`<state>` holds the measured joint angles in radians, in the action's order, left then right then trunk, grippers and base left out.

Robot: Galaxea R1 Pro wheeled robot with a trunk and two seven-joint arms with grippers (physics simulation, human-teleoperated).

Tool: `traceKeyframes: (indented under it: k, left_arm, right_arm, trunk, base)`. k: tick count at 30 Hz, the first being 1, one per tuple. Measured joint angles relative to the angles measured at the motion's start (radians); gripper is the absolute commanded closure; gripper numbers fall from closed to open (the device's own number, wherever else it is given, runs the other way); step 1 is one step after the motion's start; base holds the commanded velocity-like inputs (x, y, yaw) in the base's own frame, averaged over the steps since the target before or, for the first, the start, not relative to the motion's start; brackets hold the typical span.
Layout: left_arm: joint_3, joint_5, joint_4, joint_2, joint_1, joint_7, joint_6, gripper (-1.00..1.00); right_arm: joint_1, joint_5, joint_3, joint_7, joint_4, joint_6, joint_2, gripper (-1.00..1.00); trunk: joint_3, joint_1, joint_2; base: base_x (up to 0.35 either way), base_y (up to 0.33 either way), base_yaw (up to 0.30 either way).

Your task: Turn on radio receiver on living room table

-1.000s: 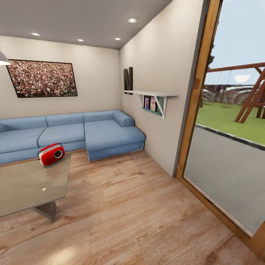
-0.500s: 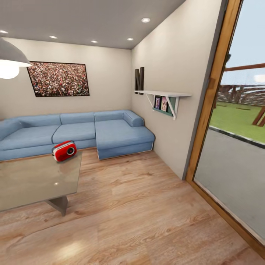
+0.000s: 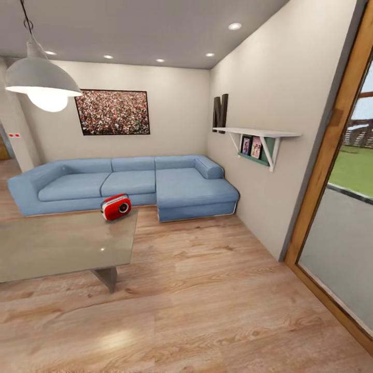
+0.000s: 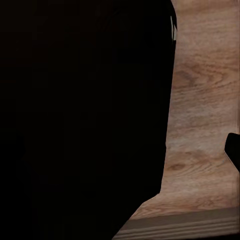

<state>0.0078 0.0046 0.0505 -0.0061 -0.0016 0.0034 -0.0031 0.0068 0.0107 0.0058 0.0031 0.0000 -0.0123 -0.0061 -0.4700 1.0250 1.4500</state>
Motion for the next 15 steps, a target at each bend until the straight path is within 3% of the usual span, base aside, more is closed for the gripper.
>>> traceKeyframes:
  k: [15]
  left_arm:
    - [0.001,0.0,0.0,0.0,0.0,0.01,0.0,-1.0]
  right_arm:
    - [0.0,0.0,0.0,0.0,0.0,0.0,0.0,-1.0]
  trunk:
    - [0.0,0.0,0.0]
  base:
    - [0.0,0.0,0.265]
